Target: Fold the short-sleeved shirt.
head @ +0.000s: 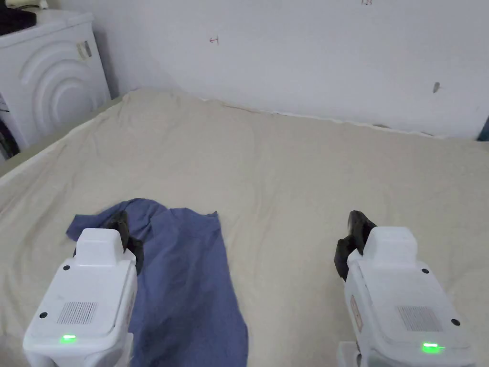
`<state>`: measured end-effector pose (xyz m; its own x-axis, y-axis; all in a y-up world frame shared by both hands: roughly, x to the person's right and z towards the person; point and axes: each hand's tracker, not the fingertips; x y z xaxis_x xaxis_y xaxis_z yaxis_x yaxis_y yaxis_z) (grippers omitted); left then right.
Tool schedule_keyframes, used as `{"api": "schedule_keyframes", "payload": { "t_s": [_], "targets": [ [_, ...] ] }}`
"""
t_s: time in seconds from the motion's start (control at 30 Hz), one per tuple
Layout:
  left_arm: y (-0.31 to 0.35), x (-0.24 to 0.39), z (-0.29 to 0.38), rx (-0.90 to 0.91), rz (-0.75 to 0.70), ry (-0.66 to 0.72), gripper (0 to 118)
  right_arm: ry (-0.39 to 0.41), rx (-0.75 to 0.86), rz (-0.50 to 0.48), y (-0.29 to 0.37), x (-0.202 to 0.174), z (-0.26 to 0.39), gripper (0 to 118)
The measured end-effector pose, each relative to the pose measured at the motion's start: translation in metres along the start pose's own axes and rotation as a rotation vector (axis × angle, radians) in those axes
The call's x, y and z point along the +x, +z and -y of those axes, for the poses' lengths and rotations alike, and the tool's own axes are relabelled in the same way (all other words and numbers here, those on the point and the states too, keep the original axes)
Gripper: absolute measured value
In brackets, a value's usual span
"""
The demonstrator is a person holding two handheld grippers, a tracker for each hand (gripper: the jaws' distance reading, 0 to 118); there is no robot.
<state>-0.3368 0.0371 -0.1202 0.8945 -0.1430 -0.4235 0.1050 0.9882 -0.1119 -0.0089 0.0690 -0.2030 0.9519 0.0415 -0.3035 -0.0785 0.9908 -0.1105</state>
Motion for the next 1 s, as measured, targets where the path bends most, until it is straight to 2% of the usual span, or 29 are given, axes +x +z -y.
{"api": "schedule_keyframes", "payload": {
  "t_s": [0.17, 0.33, 0.57, 0.6, 0.67, 0.7, 0.73, 0.77, 0.8, 0.83, 0.87, 0.9, 1.0],
  "targets": [
    [0.011, -0.056, 0.008, -0.043, -0.118, 0.002, 0, 0.008, -0.011, -0.151, -0.018, -0.057, 0.003, 1],
    [0.015, -0.087, 0.017, -0.126, -0.158, 0.018, 0, 0.017, -0.038, -0.238, -0.024, -0.093, 0.009, 1],
    [-0.023, -0.096, 0.037, -0.310, -0.038, 0.123, 1, 0.033, -0.065, -0.253, -0.025, -0.091, 0.017, 1],
    [-0.032, -0.094, 0.039, -0.348, -0.003, 0.148, 8, 0.034, -0.069, -0.246, -0.026, -0.088, 0.018, 1],
    [-0.054, -0.088, 0.041, -0.419, 0.034, 0.195, 12, 0.036, -0.078, -0.223, -0.028, -0.079, 0.019, 1],
    [-0.062, -0.083, 0.039, -0.465, 0.059, 0.207, 20, 0.034, -0.082, -0.212, -0.029, -0.075, 0.020, 1],
    [-0.074, -0.078, 0.040, -0.495, 0.076, 0.226, 37, 0.032, -0.087, -0.200, -0.030, -0.069, 0.020, 1],
    [-0.086, -0.074, 0.043, -0.538, 0.093, 0.248, 56, 0.032, -0.091, -0.188, -0.032, -0.064, 0.021, 1],
    [-0.097, -0.069, 0.046, -0.579, 0.111, 0.257, 82, 0.035, -0.093, -0.175, -0.033, -0.060, 0.021, 1],
    [-0.105, -0.063, 0.045, -0.608, 0.119, 0.273, 99, 0.039, -0.095, -0.163, -0.034, -0.055, 0.021, 1],
    [-0.117, -0.057, 0.048, -0.652, 0.116, 0.271, 111, 0.041, -0.096, -0.150, -0.035, -0.050, 0.022, 1],
    [-0.126, -0.051, 0.052, -0.681, 0.119, 0.261, 116, 0.042, -0.098, -0.138, -0.035, -0.046, 0.022, 1],
    [-0.169, -0.035, 0.082, -0.770, 0.118, 0.221, 116, 0.039, -0.109, -0.107, -0.037, -0.032, 0.025, 1]
  ]
}}
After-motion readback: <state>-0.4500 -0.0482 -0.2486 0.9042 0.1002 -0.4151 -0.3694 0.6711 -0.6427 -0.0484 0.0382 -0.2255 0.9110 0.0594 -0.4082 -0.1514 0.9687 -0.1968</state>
